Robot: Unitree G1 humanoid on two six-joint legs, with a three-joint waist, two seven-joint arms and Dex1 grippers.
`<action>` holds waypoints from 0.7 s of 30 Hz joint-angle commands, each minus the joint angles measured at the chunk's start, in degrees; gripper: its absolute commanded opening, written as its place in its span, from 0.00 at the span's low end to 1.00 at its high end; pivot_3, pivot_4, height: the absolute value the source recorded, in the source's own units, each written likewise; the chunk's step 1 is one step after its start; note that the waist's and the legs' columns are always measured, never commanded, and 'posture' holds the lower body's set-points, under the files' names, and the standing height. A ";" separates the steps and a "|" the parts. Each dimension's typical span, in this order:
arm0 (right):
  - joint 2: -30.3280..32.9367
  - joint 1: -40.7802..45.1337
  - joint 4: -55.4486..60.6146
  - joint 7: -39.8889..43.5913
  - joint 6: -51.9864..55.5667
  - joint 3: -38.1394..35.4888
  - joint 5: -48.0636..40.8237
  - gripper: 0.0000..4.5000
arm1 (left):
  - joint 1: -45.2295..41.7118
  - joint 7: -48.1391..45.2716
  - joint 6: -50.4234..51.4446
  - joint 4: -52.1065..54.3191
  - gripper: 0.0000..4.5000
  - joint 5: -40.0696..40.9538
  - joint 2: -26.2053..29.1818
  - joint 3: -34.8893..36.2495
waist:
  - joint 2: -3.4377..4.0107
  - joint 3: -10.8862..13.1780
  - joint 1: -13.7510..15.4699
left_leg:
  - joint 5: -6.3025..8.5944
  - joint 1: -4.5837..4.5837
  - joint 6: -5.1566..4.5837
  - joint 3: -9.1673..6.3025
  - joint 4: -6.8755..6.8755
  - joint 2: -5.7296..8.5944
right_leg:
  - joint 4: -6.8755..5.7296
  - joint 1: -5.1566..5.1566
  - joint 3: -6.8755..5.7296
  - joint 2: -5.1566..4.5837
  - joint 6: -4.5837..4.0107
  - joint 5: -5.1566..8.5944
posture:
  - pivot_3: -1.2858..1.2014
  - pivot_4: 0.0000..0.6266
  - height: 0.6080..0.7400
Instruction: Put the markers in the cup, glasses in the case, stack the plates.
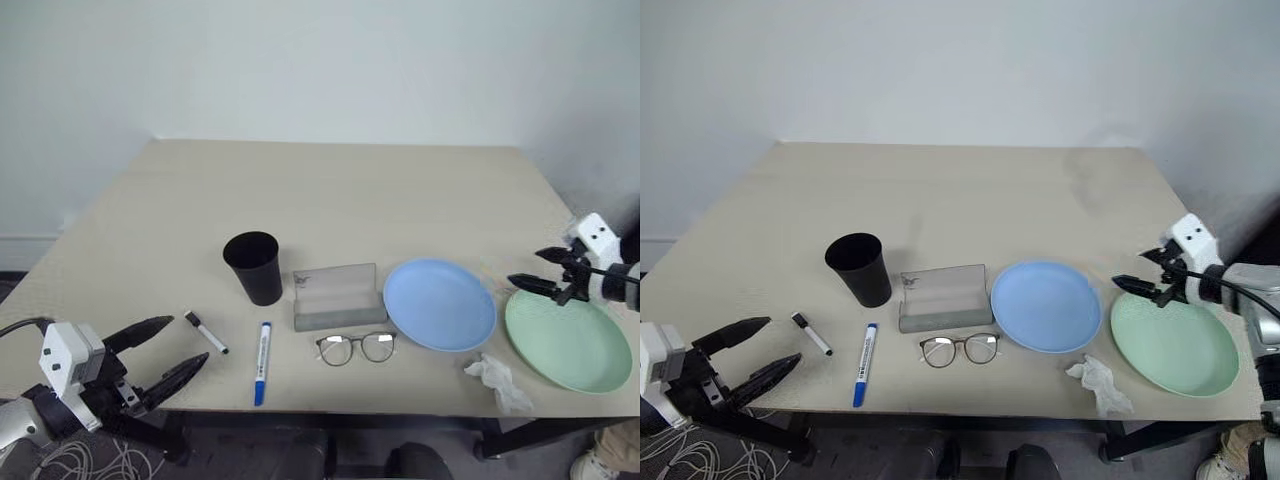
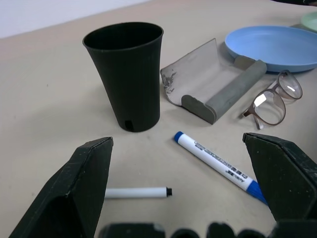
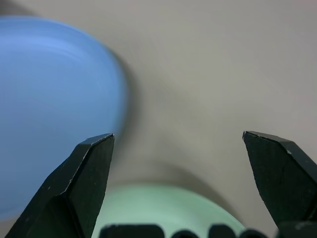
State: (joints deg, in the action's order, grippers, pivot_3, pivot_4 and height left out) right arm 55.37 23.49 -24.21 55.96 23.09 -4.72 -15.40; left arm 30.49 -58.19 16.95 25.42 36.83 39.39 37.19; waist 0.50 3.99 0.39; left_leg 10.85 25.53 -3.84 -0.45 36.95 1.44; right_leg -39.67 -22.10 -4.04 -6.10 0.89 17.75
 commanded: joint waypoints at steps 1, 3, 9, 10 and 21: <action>1.71 2.17 -5.92 -1.29 -2.85 -2.61 1.88 1.00 | -1.13 -0.37 -0.10 -0.38 0.99 0.48 1.39 1.15 | 0.03 -0.01 -0.11 | 0.00 0.00 0.00 0.00 0.00 -0.01 | 0.00 -0.02 0.01 0.01 -0.04 -0.02 | 0.52 0.00 0.66; 2.22 2.91 -9.61 -1.64 -3.22 -2.82 2.78 1.00 | -1.54 -0.66 0.30 -0.56 0.99 0.83 1.89 1.01 | 0.04 -0.01 -0.16 | 0.00 0.00 0.00 0.00 0.00 -0.03 | -0.01 -0.02 0.01 0.03 -0.06 -0.03 | 0.52 0.00 0.66; 3.36 4.32 -19.53 -1.80 -2.48 -3.65 3.97 1.00 | -3.24 -3.01 1.99 -0.67 0.99 2.86 3.23 0.52 | 0.15 -0.05 -0.27 | 0.00 -0.01 -0.01 0.00 0.00 -0.04 | -0.02 -0.03 0.03 0.04 -0.10 -0.06 | 0.52 0.00 0.66; 3.56 4.82 -21.65 -2.07 -2.37 -3.65 4.28 1.00 | -3.72 -3.66 2.71 -0.48 0.99 4.21 3.44 0.73 | 0.16 -0.05 -0.27 | 0.00 -0.01 -0.01 0.01 0.00 -0.04 | -0.02 -0.03 0.03 0.04 -0.12 -0.08 | 0.52 0.00 0.66; 5.54 8.29 -35.76 -1.87 -6.88 -3.13 7.65 1.00 | -5.86 -9.80 3.13 -3.13 0.99 6.08 5.92 1.18 | 0.44 -0.20 -0.43 | -0.05 -0.03 -0.08 0.08 0.03 -0.04 | -0.05 -0.03 0.07 0.10 -0.17 -0.11 | 0.52 0.00 0.66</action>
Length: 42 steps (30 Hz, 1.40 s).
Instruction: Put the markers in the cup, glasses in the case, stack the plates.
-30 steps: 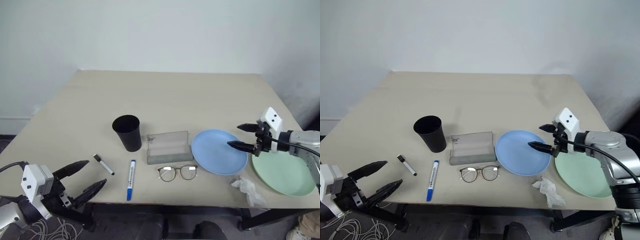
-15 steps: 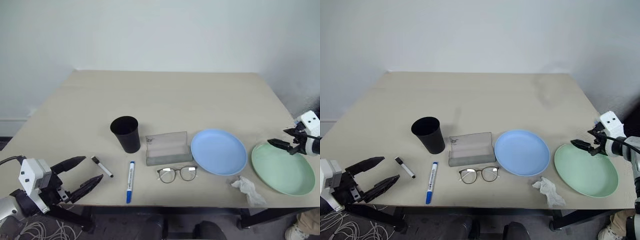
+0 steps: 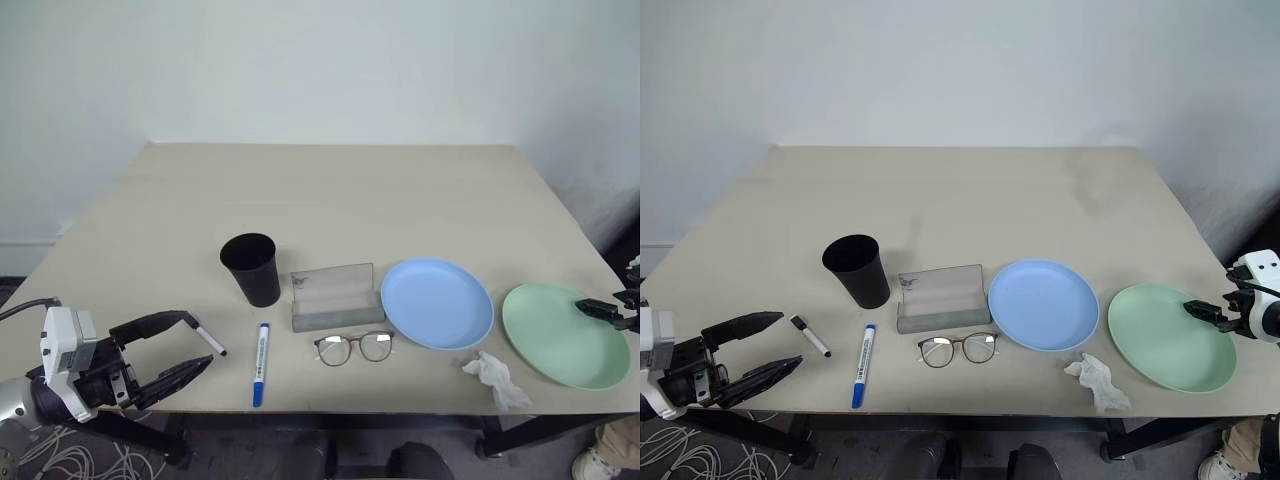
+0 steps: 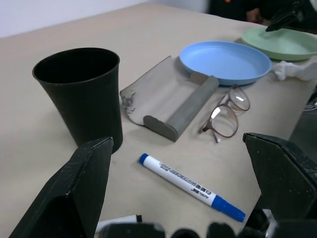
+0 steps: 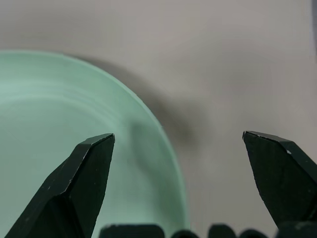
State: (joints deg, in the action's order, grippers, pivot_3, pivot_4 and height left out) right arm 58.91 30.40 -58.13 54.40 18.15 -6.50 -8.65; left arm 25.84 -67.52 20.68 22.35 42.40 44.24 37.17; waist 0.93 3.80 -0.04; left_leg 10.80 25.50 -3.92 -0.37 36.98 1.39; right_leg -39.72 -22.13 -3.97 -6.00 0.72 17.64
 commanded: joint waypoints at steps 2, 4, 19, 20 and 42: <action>2.02 1.21 -3.34 -0.08 -2.42 -1.44 1.09 1.00 | -1.42 -0.56 -0.51 -0.18 0.99 0.45 1.12 1.15 | 0.01 -0.01 0.00 | -0.02 -0.01 -0.03 0.00 0.01 -0.01 | -0.01 0.02 0.00 0.02 0.00 -0.03 | 0.52 0.00 0.66; 1.87 1.13 -4.85 -0.07 -2.84 -1.68 1.20 1.00 | -1.44 -0.63 -0.54 -0.26 0.99 0.26 1.07 1.10 | 0.01 -0.01 -0.01 | -0.02 -0.02 -0.04 0.00 0.06 -0.02 | -0.01 0.03 0.02 0.02 0.00 -0.06 | 0.52 0.00 0.66; 0.50 2.74 -6.33 3.63 -4.68 -0.69 2.58 0.01 | -1.77 -0.53 -1.17 -1.00 1.00 -1.22 0.65 0.77 | 0.13 -0.11 -0.02 | -0.05 -0.03 -0.09 0.08 0.11 -0.03 | -0.01 -0.01 0.16 0.00 0.27 -0.17 | 0.52 0.00 0.66; 0.48 3.08 -6.27 3.94 -4.78 -0.81 2.46 0.00 | -1.79 -0.47 -1.17 -1.01 1.00 -1.28 0.63 0.76 | 0.08 -0.14 -0.04 | -0.05 -0.04 -0.09 0.07 0.11 -0.03 | -0.01 0.00 0.17 0.01 0.28 -0.17 | 0.52 0.00 0.66; -1.58 19.85 -8.89 0.84 0.61 -8.13 -1.57 0.00 | -2.10 -0.35 -1.90 -1.99 1.00 -1.96 0.63 0.37 | 0.49 -0.22 -1.39 | -0.05 -0.01 -0.09 0.12 0.11 -0.01 | 0.00 -0.29 0.54 0.10 0.13 -0.65 | 0.52 0.00 0.66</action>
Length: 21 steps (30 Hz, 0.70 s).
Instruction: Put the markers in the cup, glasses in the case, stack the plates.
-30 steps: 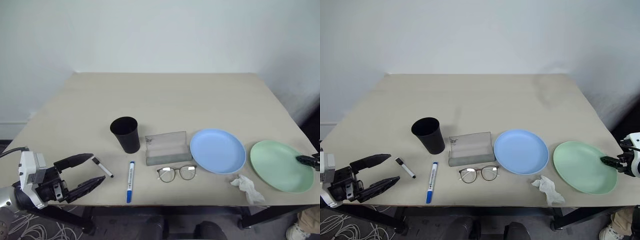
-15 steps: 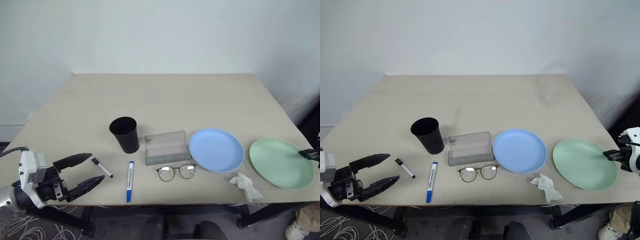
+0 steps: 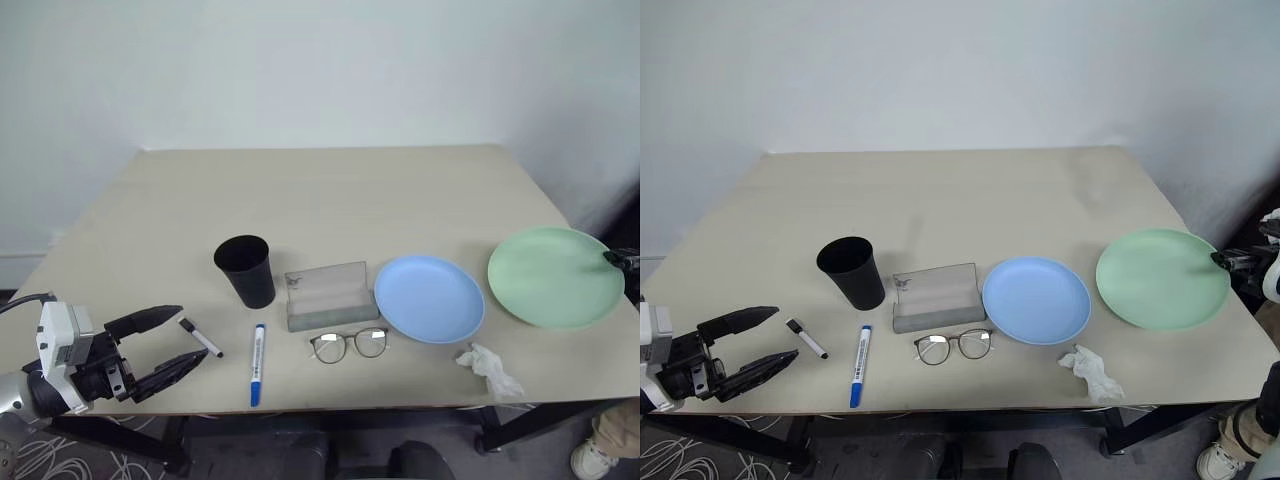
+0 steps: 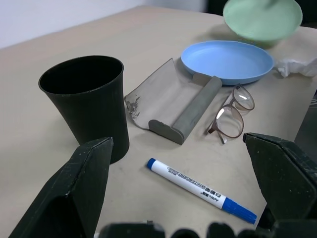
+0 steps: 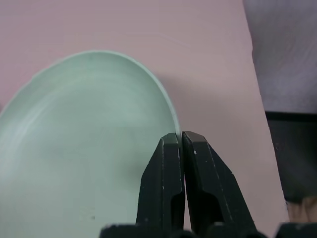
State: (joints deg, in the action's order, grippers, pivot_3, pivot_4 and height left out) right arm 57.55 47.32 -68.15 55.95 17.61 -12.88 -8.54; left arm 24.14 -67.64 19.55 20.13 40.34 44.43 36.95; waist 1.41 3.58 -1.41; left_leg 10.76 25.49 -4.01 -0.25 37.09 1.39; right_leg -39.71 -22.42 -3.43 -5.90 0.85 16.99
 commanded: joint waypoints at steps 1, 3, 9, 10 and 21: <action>-0.66 3.47 1.54 -0.19 1.73 -1.80 -1.92 0.00 | -0.37 -0.28 -0.82 0.19 1.00 0.11 0.46 0.66 | 0.01 0.00 -0.01 | 0.00 0.00 0.00 0.00 0.00 0.00 | 0.00 -0.01 0.01 0.00 -0.01 -0.01 | 0.52 0.00 0.66; -1.70 4.50 2.65 0.90 3.06 -1.69 -2.43 0.00 | -0.40 -0.38 -0.87 0.05 1.00 0.14 0.54 0.82 | 0.02 0.00 0.00 | 0.00 0.00 0.00 0.03 0.00 0.00 | 0.00 -0.02 0.04 0.01 -0.04 -0.02 | 0.52 0.00 0.66; -4.80 8.24 6.37 1.48 8.87 -2.83 -4.75 0.00 | -0.38 -0.41 -1.07 -0.18 1.00 0.10 0.64 1.21 | 0.03 0.00 0.00 | 0.00 0.01 0.00 0.02 -0.01 0.00 | 0.00 -0.05 0.06 0.03 -0.08 -0.05 | 0.52 0.00 0.66; -5.32 8.58 7.29 1.81 9.97 -2.68 -5.04 0.00 | -0.36 -0.45 -1.09 -0.21 1.00 0.10 0.67 1.26 | 0.04 0.00 0.00 | 0.00 0.01 0.00 0.03 -0.02 0.01 | 0.00 -0.05 0.08 0.03 -0.09 -0.06 | 0.52 0.00 0.66; -12.34 -9.38 42.64 5.65 27.01 5.31 -8.25 0.00 | 0.53 -0.43 -1.43 -0.03 1.00 -0.01 0.25 1.73 | -0.06 -0.05 0.45 | -0.03 0.04 -0.05 0.02 -0.09 0.01 | 0.03 -0.08 0.08 0.04 -0.09 -0.06 | 0.52 0.00 0.66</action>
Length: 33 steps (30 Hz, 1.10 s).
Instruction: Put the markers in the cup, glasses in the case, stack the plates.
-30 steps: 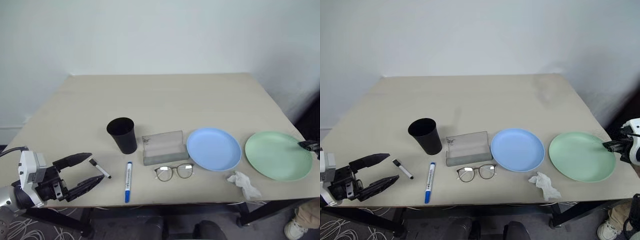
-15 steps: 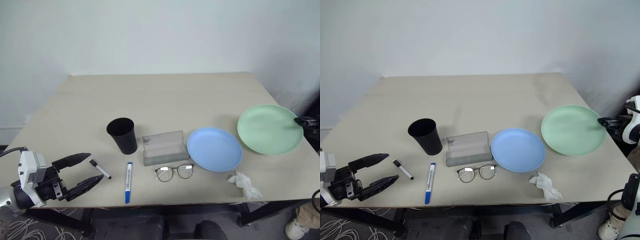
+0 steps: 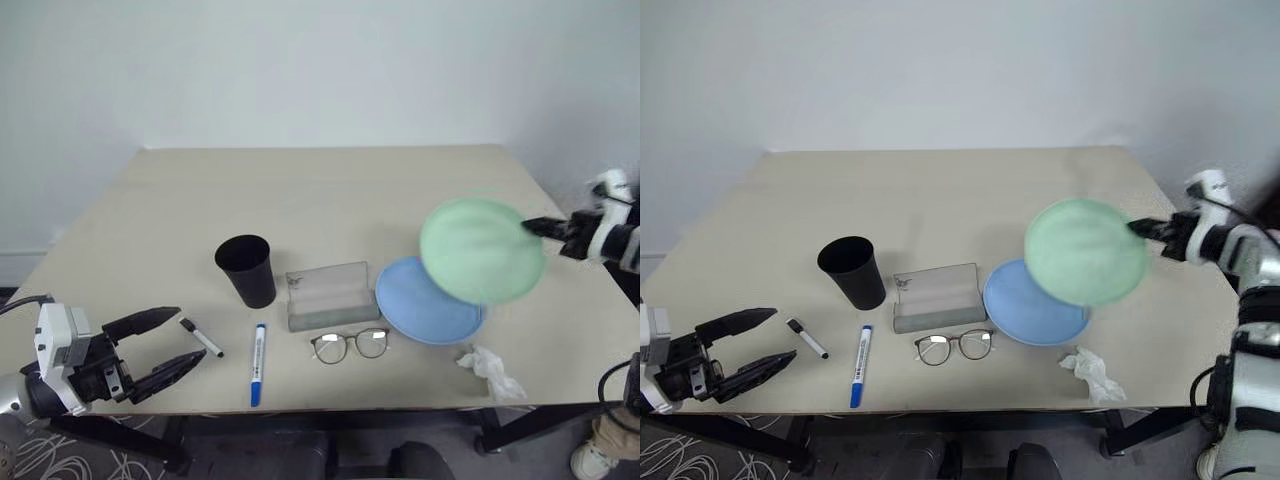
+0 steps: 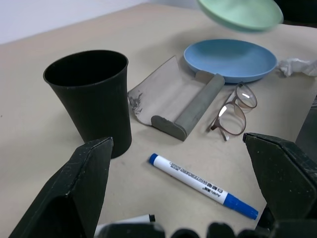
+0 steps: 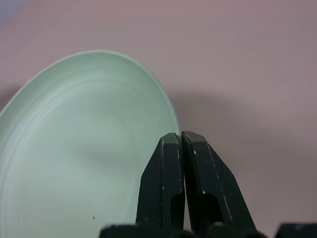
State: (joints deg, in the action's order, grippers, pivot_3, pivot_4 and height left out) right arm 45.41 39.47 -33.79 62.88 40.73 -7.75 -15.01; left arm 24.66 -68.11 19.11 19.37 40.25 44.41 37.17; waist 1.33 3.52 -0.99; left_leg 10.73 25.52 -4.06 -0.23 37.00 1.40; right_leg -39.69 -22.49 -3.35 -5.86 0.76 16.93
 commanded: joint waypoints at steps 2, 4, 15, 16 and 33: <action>-1.30 -3.68 11.62 -2.50 6.70 0.77 -2.63 0.00 | 0.24 0.12 -1.09 0.83 1.00 0.06 0.15 1.54 | 0.02 0.01 -0.02 | -0.02 0.01 -0.03 0.02 0.00 0.02 | 0.00 -0.01 0.03 -0.01 0.00 -0.01 | 0.52 0.00 0.66; -2.07 -5.17 14.25 -3.28 8.91 1.20 -3.41 0.00 | 0.48 0.16 -1.12 0.98 1.00 0.11 0.06 1.60 | 0.02 0.01 -0.04 | -0.02 0.00 -0.03 0.02 0.00 0.02 | 0.00 -0.01 0.03 -0.02 0.01 -0.01 | 0.52 0.00 0.66; -5.99 -4.54 14.46 -9.06 10.46 2.45 -3.44 0.00 | 0.80 0.56 -1.62 1.17 1.00 0.08 -0.23 1.18 | 0.00 0.01 0.01 | -0.02 0.00 -0.03 0.01 -0.02 0.01 | 0.01 -0.02 0.02 -0.02 0.01 -0.03 | 0.52 0.00 0.66; -6.07 -4.48 14.19 -9.26 10.11 2.84 -3.20 0.00 | 0.73 0.65 -1.61 1.11 1.00 0.09 -0.20 1.12 | 0.00 0.01 0.02 | -0.02 0.00 -0.03 0.01 -0.02 0.01 | 0.01 -0.03 0.02 -0.02 0.01 -0.03 | 0.52 0.00 0.66; -7.28 -2.01 8.36 -13.04 7.10 4.06 -1.99 0.10 | 1.11 1.29 -1.75 1.56 1.00 0.19 -0.58 0.58 | -0.03 0.01 -0.06 | -0.02 0.00 -0.03 0.01 -0.03 0.01 | 0.03 -0.02 0.02 -0.01 0.01 -0.03 | 0.52 0.00 0.66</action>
State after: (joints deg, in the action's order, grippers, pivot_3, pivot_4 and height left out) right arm 37.92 35.60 -25.81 50.27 48.46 -2.96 -16.80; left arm 26.24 -67.01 18.29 19.48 40.23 43.74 37.16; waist 1.30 3.53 -1.06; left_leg 10.71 25.52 -4.09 -0.22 36.97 1.41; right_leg -39.66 -22.52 -3.33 -5.86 0.78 16.89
